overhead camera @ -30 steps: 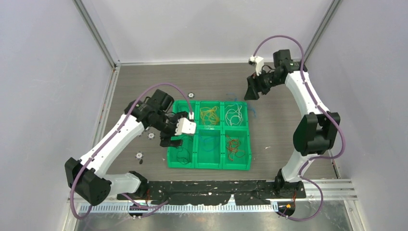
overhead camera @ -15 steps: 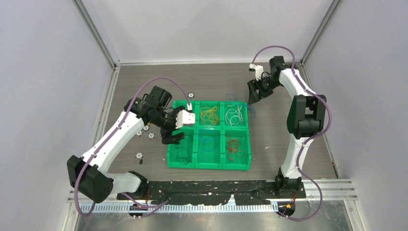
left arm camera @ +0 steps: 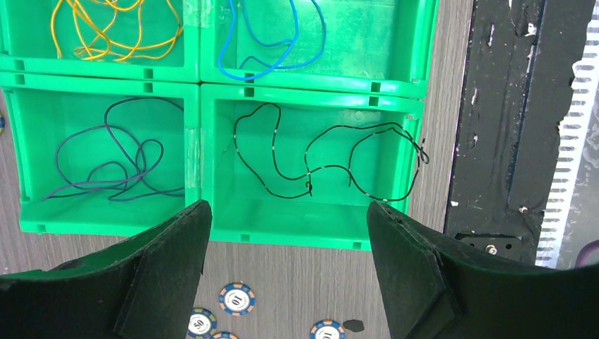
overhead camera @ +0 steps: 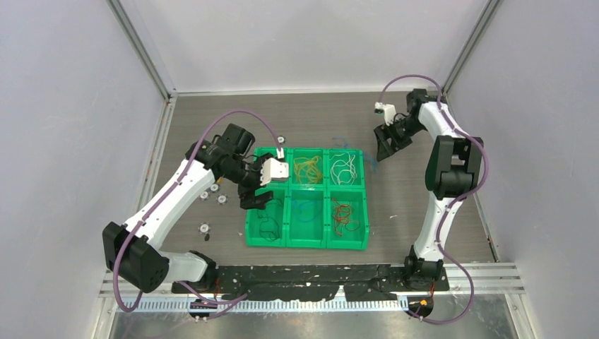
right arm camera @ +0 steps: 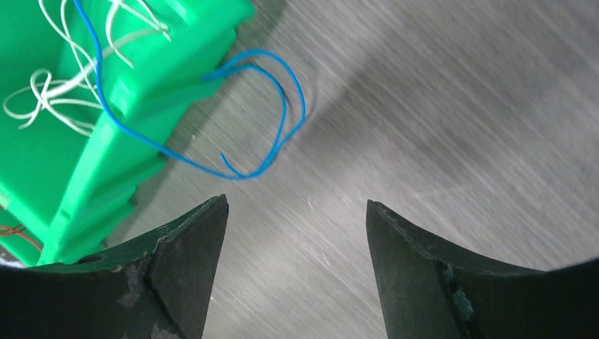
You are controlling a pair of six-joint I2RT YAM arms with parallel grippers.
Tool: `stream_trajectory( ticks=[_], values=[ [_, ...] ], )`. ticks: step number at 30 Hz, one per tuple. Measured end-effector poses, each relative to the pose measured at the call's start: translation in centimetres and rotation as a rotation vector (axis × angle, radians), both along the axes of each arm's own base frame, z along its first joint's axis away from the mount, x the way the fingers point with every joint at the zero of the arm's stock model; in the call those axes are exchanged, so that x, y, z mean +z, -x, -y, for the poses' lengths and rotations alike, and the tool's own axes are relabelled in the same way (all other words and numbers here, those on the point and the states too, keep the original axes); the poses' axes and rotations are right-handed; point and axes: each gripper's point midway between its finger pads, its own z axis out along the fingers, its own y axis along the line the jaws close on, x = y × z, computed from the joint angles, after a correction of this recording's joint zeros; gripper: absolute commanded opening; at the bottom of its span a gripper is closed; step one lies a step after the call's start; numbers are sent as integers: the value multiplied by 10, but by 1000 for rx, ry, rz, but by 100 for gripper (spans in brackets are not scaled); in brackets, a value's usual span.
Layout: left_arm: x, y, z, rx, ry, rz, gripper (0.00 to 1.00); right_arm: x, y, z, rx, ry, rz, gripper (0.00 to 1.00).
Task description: Untangle the cables
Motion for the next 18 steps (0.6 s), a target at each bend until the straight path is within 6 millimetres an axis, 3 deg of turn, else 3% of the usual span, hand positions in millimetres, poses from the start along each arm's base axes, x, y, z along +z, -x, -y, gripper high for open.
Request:
stream_trajectory(
  ticks=[3, 8, 13, 17, 18],
  values=[
    [0, 0, 0, 0, 0, 0, 83, 4, 10, 17, -26, -30, -36, 94],
    [0, 0, 0, 0, 0, 0, 83, 16, 26, 26, -52, -89, -60, 94],
    [-2, -2, 1, 1, -4, -7, 83, 12, 34, -6, -27, -75, -56, 89],
    [-1, -3, 1, 1, -5, -3, 83, -3, 22, -25, -35, -6, -29, 76],
    [-1, -3, 1, 2, -6, -3, 83, -7, 18, -26, -45, 12, -22, 69]
  ],
)
